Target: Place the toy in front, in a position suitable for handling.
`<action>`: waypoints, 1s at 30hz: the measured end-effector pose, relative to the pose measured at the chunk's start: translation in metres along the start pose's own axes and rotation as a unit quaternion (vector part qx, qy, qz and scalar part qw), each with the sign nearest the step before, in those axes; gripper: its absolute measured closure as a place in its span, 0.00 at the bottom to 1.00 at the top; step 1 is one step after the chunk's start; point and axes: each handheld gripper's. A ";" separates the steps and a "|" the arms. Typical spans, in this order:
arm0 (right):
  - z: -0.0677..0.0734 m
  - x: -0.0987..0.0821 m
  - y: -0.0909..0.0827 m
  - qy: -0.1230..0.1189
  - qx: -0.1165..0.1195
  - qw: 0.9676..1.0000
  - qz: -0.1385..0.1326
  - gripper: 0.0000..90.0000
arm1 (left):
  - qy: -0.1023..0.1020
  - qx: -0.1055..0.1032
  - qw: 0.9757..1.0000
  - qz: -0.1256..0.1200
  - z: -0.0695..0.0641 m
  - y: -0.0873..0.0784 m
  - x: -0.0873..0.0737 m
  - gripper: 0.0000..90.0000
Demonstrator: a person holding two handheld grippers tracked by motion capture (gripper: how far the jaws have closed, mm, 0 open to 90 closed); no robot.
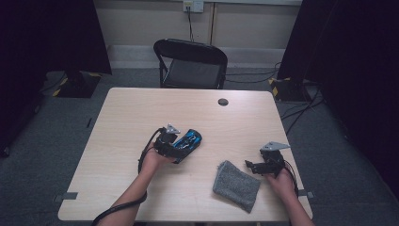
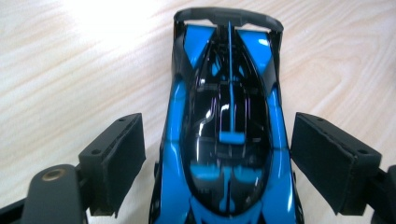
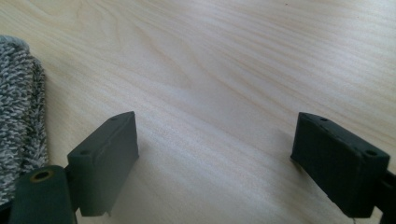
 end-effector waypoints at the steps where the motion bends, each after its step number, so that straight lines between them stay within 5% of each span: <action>1: 0.000 0.000 0.000 0.000 0.000 1.000 0.000 0.15 | 0.000 0.002 1.000 0.000 0.000 -0.001 -0.002 0.19; 10: 0.000 0.000 0.000 0.000 0.000 1.000 0.000 0.15 | 0.010 0.013 1.000 -0.010 0.001 -0.013 -0.017 0.17; 14: 0.000 0.000 0.000 0.000 -0.001 1.000 0.000 0.15 | 0.026 0.021 0.999 0.009 0.000 -0.006 -0.020 0.17; 20: 0.000 0.000 0.000 0.000 -0.001 1.000 0.000 0.15 | 0.026 0.006 1.000 0.005 -0.003 -0.008 -0.017 0.17; 26: 0.000 0.000 0.000 0.001 0.000 1.000 0.000 0.15 | 0.029 0.011 0.999 0.009 0.003 -0.018 -0.020 0.17; 30: 0.000 0.000 0.000 0.001 0.000 1.000 0.000 0.15 | 0.018 0.001 1.000 0.007 0.008 -0.027 -0.031 0.18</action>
Point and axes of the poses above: each handheld gripper's, and its own axes: y roughly forward along the jaws, x roughly out of its top, z roughly to its left, and after that the axes turned 13 degrees about -y, right-handed
